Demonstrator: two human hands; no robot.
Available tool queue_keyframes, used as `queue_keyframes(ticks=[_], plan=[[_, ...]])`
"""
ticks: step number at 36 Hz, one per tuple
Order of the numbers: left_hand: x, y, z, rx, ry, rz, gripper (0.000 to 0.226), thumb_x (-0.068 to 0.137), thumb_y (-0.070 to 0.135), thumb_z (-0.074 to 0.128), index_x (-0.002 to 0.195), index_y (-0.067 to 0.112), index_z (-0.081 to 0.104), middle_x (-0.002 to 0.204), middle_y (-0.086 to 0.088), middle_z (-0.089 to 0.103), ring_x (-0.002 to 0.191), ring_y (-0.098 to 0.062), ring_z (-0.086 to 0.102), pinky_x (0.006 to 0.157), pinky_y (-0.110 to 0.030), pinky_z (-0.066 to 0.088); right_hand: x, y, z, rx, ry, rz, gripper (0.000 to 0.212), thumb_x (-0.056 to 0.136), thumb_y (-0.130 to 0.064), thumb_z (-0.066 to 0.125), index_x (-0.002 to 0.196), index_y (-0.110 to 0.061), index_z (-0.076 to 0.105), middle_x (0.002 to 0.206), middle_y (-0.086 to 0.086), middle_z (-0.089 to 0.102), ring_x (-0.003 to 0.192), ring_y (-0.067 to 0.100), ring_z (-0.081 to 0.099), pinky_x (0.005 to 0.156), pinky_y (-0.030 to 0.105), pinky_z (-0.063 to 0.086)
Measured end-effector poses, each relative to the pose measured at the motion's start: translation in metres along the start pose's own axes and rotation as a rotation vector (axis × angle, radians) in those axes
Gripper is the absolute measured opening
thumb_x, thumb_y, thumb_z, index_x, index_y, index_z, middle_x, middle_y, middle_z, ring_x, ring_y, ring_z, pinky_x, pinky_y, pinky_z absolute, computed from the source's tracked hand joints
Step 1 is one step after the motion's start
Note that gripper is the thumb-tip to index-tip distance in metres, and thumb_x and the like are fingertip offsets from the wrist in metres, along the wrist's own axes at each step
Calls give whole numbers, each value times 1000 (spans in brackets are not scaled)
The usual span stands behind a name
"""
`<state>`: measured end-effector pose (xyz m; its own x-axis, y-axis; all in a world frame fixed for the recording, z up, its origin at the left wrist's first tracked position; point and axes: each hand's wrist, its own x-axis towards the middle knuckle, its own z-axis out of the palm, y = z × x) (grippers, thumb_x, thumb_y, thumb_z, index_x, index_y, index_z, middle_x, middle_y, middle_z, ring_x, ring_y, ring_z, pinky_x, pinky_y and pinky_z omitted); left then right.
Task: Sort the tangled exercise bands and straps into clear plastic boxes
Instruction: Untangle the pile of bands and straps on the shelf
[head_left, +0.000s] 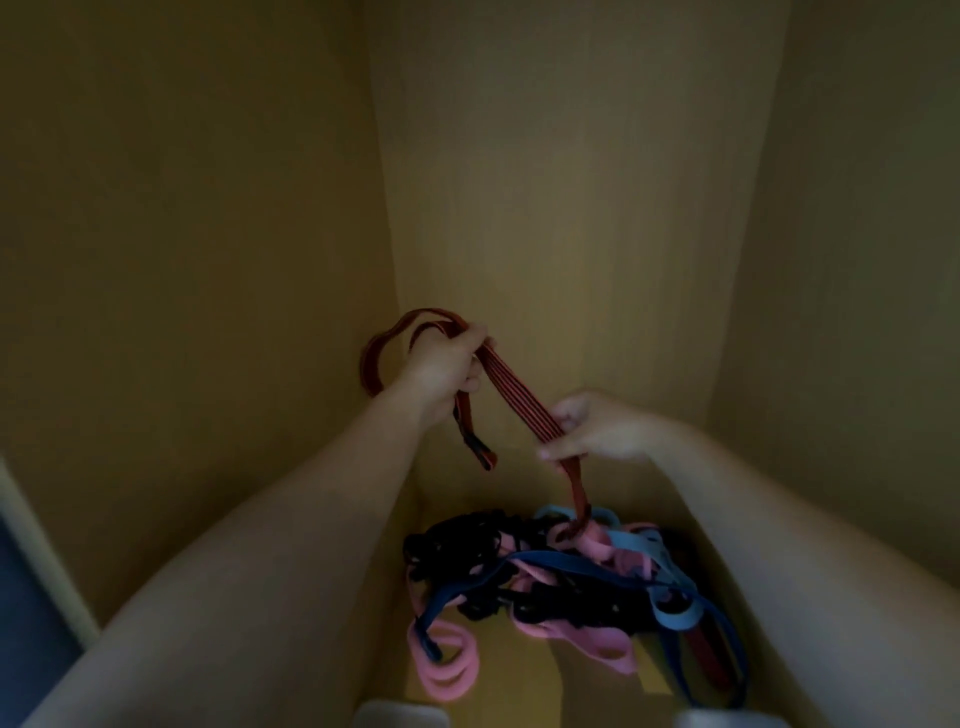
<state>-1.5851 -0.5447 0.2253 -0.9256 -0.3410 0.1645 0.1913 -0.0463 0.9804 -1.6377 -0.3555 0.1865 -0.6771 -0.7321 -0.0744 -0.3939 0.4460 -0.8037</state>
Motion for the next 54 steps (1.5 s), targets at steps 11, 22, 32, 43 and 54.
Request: queue_keyframes(ticks=[11, 22, 32, 43, 54], plan=[[-22, -70, 5, 243, -80, -184, 65, 78, 71, 58, 112, 16, 64, 98, 6, 64, 93, -6, 26, 51, -24, 34, 1, 1, 40, 249, 261, -71, 11, 94, -13, 60, 89, -6, 68, 73, 9, 69, 62, 17, 67, 63, 32, 59], [-36, -95, 7, -34, 6, -177, 38, 97, 39, 53, 106, 2, 59, 83, -5, 68, 56, -10, 51, 42, -19, 31, -9, 37, 63, 284, 163, 122, 28, 81, 2, 71, 105, -10, 63, 93, 5, 68, 77, 10, 65, 67, 18, 55], [-61, -125, 6, -1, -143, -256, 41, 93, 42, 60, 95, 2, 68, 69, -5, 64, 56, -14, 55, 48, -23, 42, 0, 42, 84, 351, 402, 93, 26, 77, -2, 77, 100, -6, 67, 82, 6, 68, 76, 23, 65, 80, 46, 55], [-74, -139, -13, 95, 17, -193, 46, 103, 28, 43, 70, 10, 70, 69, 2, 73, 75, -14, 69, 76, -22, 55, 5, 104, 75, -38, 261, 267, 12, 90, -12, 63, 100, -8, 70, 86, 7, 68, 77, 16, 62, 74, 29, 51], [-78, -147, -37, 152, 118, -206, 44, 101, 33, 46, 68, 9, 65, 66, -8, 68, 66, -25, 65, 75, -40, 56, 56, 160, 110, -403, 60, 243, 36, 95, -17, 53, 131, -18, 56, 121, 3, 64, 111, 23, 59, 97, 32, 46]])
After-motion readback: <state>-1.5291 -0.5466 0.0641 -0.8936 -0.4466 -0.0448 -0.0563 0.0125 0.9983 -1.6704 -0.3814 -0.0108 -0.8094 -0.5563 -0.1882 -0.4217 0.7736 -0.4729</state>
